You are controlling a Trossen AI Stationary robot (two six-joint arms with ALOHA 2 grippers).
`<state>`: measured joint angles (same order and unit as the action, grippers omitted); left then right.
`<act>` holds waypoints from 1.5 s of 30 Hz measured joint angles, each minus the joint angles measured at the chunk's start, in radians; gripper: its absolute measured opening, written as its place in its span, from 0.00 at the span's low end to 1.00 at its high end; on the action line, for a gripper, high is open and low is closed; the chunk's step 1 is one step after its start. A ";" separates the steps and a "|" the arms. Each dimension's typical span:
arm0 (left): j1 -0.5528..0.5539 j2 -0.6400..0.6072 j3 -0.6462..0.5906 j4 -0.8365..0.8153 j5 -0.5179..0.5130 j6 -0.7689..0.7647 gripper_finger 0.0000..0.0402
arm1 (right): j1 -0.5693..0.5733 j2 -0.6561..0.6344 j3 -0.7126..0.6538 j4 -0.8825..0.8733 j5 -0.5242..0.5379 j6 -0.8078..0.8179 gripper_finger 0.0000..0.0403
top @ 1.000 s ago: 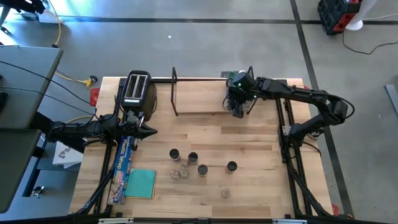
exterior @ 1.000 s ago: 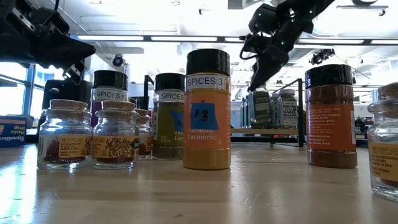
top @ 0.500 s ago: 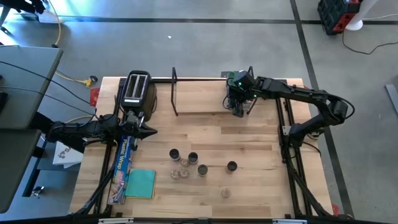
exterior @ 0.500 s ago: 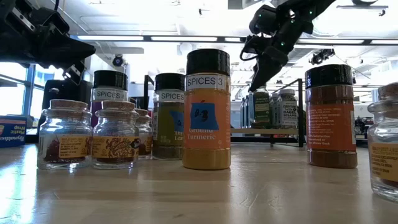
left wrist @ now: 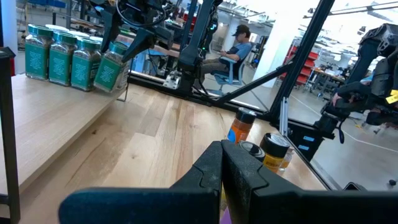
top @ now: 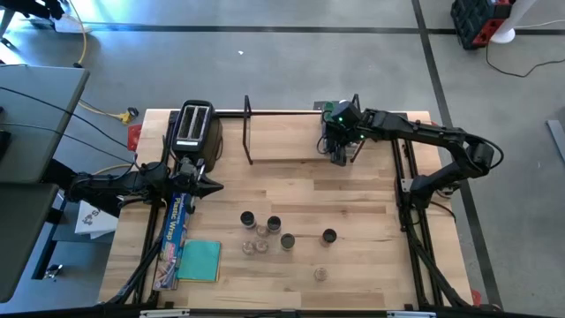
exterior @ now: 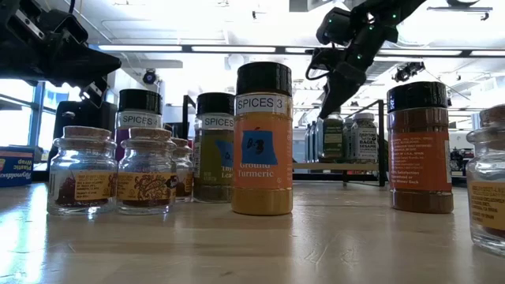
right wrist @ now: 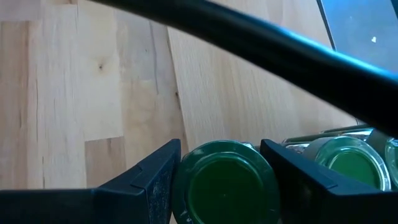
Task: Shelf spices
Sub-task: Put the green seasoning bottle on the shelf and align it with the other green seasoning bottles
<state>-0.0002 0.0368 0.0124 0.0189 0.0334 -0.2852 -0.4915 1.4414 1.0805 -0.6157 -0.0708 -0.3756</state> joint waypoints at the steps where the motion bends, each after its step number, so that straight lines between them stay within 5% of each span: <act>1: 0.000 0.000 0.000 0.000 0.000 0.000 0.00 | 0.000 0.000 0.000 -0.002 0.000 0.000 0.53; 15: 0.000 0.000 0.000 0.000 0.000 0.000 0.00 | 0.000 0.000 0.000 -0.023 0.030 0.000 0.54; 25: 0.000 0.000 0.000 0.000 0.000 0.000 0.00 | 0.000 0.000 0.000 -0.018 0.053 -0.010 0.65; 45: 0.000 0.000 0.000 0.000 0.000 0.000 0.00 | 0.003 -0.029 0.001 0.052 0.122 -0.157 0.66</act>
<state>-0.0004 0.0367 0.0124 0.0185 0.0334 -0.2852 -0.4885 1.4122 1.0813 -0.5636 0.0517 -0.5324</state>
